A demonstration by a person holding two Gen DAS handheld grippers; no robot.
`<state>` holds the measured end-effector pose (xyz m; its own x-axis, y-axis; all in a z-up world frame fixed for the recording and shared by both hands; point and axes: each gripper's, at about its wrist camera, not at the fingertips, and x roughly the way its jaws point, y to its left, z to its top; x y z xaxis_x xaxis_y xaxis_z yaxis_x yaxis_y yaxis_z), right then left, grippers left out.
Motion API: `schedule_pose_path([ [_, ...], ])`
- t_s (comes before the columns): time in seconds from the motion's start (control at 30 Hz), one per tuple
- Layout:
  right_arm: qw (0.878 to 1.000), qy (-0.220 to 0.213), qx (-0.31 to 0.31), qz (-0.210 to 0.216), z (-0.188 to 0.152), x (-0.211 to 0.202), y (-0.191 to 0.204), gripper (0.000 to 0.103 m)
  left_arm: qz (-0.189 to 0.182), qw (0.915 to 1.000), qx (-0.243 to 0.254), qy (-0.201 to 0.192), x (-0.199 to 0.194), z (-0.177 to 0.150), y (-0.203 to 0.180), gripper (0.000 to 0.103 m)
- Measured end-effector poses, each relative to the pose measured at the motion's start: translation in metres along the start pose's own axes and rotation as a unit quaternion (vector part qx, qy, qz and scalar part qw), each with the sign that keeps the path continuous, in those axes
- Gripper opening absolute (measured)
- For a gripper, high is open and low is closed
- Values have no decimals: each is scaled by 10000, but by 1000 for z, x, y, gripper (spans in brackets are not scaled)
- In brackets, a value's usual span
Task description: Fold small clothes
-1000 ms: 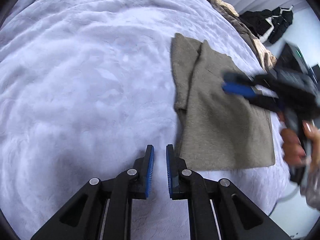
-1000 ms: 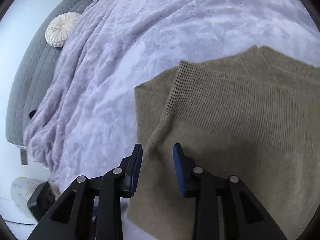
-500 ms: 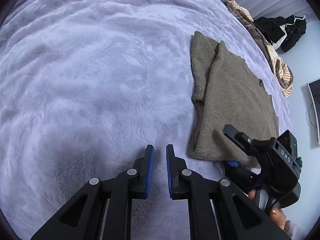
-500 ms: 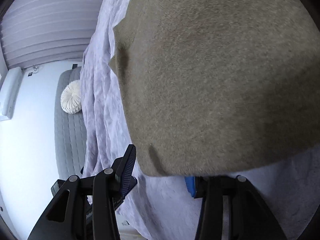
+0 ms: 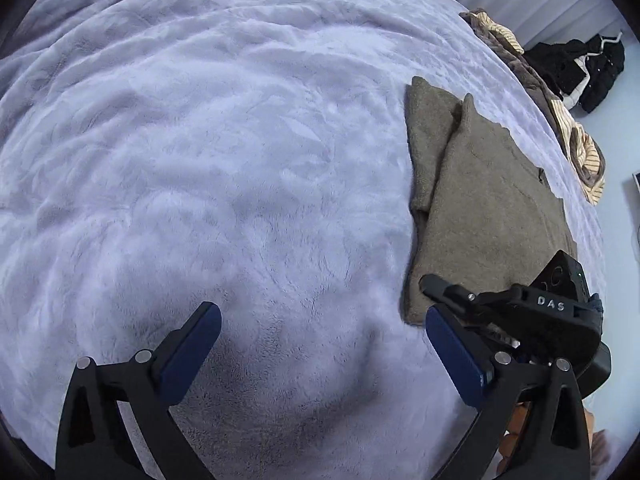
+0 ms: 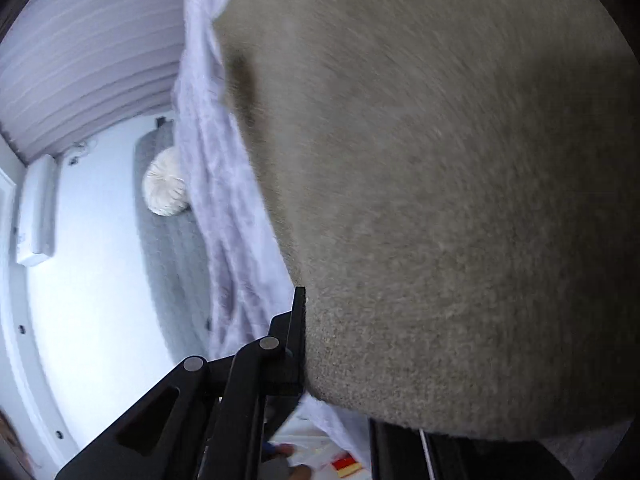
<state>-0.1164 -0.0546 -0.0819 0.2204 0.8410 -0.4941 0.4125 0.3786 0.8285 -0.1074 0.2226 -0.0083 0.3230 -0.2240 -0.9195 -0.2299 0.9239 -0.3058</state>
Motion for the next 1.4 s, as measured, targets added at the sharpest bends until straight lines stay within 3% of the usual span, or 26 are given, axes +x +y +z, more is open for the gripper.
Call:
schedule_pose_path([
  [0.1, 9981, 228, -403, -408, -13, -1, 14, 16, 15, 9999, 142, 36, 1, 5, -2, 103],
  [0.17, 9899, 608, -904, -909, -25, -6, 28, 18, -57, 9997, 208, 149, 6, 10, -5, 102],
  [0.23, 9804, 690, -1448, -1144, -33, -18, 45, 20, -55, 9996, 240, 100, 7, 18, -12, 102],
  [0.33, 9675, 55, -2081, -1438, -27, -54, 74, 20, -368, 9987, 365, 7, 5, 30, -31, 102],
  [0.47, 9543, -854, -2118, -1928, 4, -98, 85, 20, -832, 9944, 632, -180, 6, 58, -72, 102],
  [0.7, 9535, -1101, -1786, -2162, 43, -130, 71, 19, -1841, 9766, 1043, -375, 36, 111, -148, 102],
  [0.77, 9567, -1087, -1690, -2106, 47, -134, 64, 19, -1759, 9778, 1094, -314, 56, 122, -157, 102],
  [0.9, 9635, -1011, -1459, -2003, 53, -159, 36, 19, -1665, 9833, 730, 84, 103, 138, -142, 102],
  [1.03, 9670, -1000, -1279, -1965, 60, -157, 28, 19, -1660, 9836, 691, 166, 115, 148, -126, 102],
  [1.13, 9657, -1031, -1281, -2011, 63, -160, 30, 19, -1134, 9898, 858, 48, 104, 150, -125, 102],
  [1.17, 9641, -1052, -1318, -2052, 63, -162, 32, 19, -623, 9933, 964, -101, 97, 150, -126, 101],
  [1.23, 9587, -1120, -1452, -2175, 64, -170, 36, 19, -199, 9945, 1005, -197, 88, 151, -122, 82],
  [1.27, 9549, -1186, -1536, -2248, 64, -173, 39, 19, -150, 9956, 915, -159, 85, 152, -118, 69],
  [1.4, 9348, -1507, -1996, -2521, 72, -191, 54, 16, -403, 9938, 1025, -133, 76, 148, -129, 37],
])
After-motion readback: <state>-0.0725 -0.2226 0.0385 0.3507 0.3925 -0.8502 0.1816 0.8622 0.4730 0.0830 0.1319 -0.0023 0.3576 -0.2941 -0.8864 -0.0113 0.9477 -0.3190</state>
